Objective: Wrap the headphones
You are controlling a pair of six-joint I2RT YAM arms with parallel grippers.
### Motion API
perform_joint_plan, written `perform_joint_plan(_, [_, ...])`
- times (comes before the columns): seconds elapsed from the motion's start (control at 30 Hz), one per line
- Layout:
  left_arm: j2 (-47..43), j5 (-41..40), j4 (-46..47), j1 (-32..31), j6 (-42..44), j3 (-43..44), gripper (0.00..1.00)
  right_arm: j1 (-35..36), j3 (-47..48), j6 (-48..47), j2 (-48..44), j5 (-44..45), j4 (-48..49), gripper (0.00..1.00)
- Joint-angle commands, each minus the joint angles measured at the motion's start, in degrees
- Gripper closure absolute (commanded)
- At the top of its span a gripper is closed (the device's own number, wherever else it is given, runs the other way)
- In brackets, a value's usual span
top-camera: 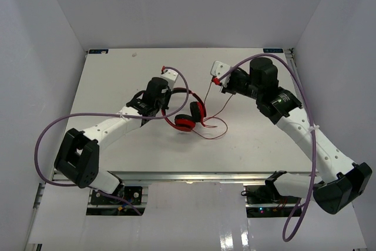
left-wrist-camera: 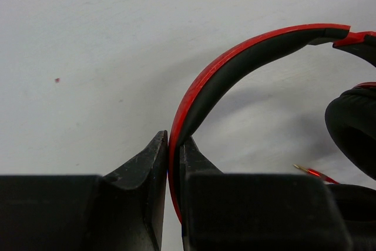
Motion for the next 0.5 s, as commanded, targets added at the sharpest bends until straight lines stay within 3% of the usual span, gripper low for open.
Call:
perform_joint_plan(0.0, [-4.2,-7.2,3.9,7.2,-3.2,0.5,1.0,-0.7,7.7,-4.4,-0.8,-29.3,-13.7,0.91])
perform_joint_plan(0.1, [-4.8,-8.3,4.9,9.8,-6.7,2.5,1.0,-0.7,10.5,-8.3,0.4,-44.7,-25.9,0.9])
perform_joint_plan(0.17, [-4.7,-8.1,5.4,11.5,-8.8,3.9,1.0,-0.8,11.4,-9.1,0.9,-47.7,-29.0,0.9])
perform_joint_plan(0.47, [-4.2,-2.1,6.6,13.0,-15.3,7.9,1.0,-0.8,9.2,-8.3,-0.2,-35.0,-29.1,0.9])
